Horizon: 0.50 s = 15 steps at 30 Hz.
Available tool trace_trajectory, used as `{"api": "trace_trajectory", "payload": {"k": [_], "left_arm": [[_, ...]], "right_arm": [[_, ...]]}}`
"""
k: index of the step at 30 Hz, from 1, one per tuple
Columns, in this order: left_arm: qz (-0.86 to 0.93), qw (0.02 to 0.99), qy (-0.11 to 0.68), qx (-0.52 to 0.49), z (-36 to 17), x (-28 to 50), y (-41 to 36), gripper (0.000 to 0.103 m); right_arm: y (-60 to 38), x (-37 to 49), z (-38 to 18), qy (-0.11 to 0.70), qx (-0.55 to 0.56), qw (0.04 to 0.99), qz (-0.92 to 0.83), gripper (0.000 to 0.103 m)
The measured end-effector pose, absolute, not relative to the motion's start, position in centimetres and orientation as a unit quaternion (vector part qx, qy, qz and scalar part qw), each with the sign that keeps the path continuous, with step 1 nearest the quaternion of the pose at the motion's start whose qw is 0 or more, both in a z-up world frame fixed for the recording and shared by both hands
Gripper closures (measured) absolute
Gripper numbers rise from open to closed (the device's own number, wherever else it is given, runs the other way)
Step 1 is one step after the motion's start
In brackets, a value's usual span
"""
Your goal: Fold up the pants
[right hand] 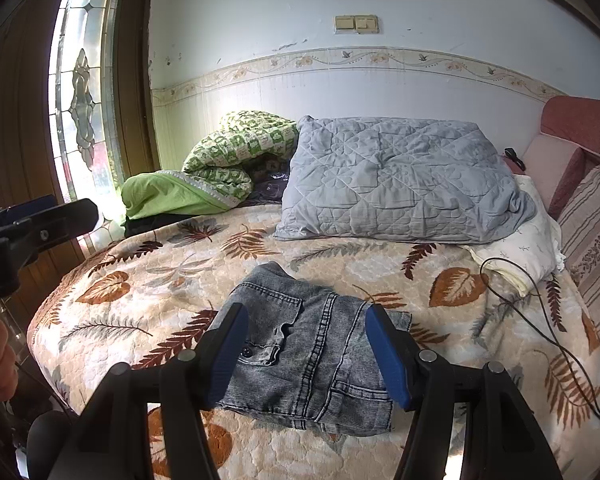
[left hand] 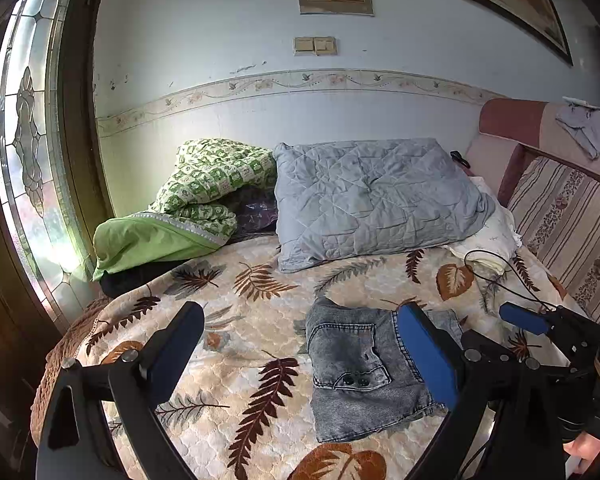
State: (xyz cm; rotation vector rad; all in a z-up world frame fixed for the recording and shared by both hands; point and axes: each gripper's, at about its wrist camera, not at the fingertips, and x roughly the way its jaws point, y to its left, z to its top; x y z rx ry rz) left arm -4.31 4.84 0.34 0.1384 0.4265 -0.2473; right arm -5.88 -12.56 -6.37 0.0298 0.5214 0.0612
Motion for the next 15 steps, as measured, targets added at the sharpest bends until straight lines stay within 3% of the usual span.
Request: {"api": "trace_trajectory", "payload": {"k": [15], "left_arm": [[-0.146,0.959,0.236,0.051,-0.8,-2.6,4.7,0.006]], "right_arm": [[-12.6,-4.8,-6.7,0.260,0.020,0.965,0.039,0.038]]}}
